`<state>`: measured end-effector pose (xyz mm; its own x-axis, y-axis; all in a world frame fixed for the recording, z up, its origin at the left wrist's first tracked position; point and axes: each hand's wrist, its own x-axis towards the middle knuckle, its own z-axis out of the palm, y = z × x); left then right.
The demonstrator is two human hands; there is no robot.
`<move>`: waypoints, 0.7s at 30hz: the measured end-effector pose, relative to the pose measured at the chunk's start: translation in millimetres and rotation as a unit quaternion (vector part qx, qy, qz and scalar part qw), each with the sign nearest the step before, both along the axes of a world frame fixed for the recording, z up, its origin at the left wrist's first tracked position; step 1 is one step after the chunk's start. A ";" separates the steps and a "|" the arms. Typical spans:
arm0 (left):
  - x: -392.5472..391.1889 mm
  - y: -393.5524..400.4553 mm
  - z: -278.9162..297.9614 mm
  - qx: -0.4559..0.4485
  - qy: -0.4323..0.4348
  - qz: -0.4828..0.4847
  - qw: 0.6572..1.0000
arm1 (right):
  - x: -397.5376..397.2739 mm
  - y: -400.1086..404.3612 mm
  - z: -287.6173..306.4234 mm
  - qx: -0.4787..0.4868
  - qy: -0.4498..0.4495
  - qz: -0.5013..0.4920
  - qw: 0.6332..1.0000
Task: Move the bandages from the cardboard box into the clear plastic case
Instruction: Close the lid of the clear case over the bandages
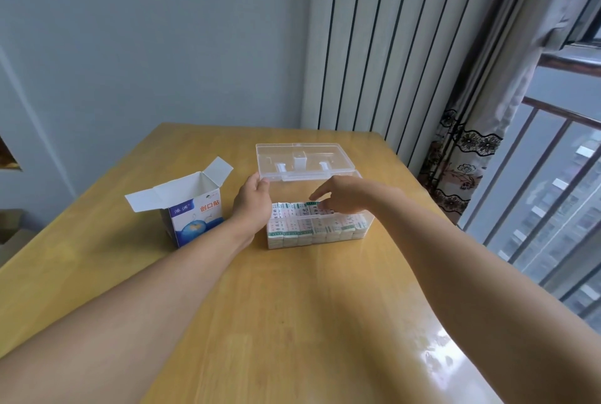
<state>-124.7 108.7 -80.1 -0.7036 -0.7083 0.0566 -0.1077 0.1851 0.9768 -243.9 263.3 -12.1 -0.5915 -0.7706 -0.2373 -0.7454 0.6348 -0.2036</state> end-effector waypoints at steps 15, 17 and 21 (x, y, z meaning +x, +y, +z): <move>0.9 0.5 2.0 -0.007 -0.007 -0.001 1.000 | 2.4 9.4 19.7 -0.129 0.023 0.023 0.991; 1.7 0.6 2.5 -0.012 -0.011 0.000 1.000 | -3.3 9.9 26.8 -0.130 0.008 0.022 0.991; 4.4 3.7 4.1 -0.019 -0.011 -0.002 1.000 | -7.9 5.5 30.5 -0.154 -0.003 0.023 0.988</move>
<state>-120.3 112.4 -76.0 -0.7075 -0.7033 0.0687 -0.1275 0.2227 0.9665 -251.8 268.8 18.4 -0.5539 -0.8326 0.0090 -0.7696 0.5078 -0.3872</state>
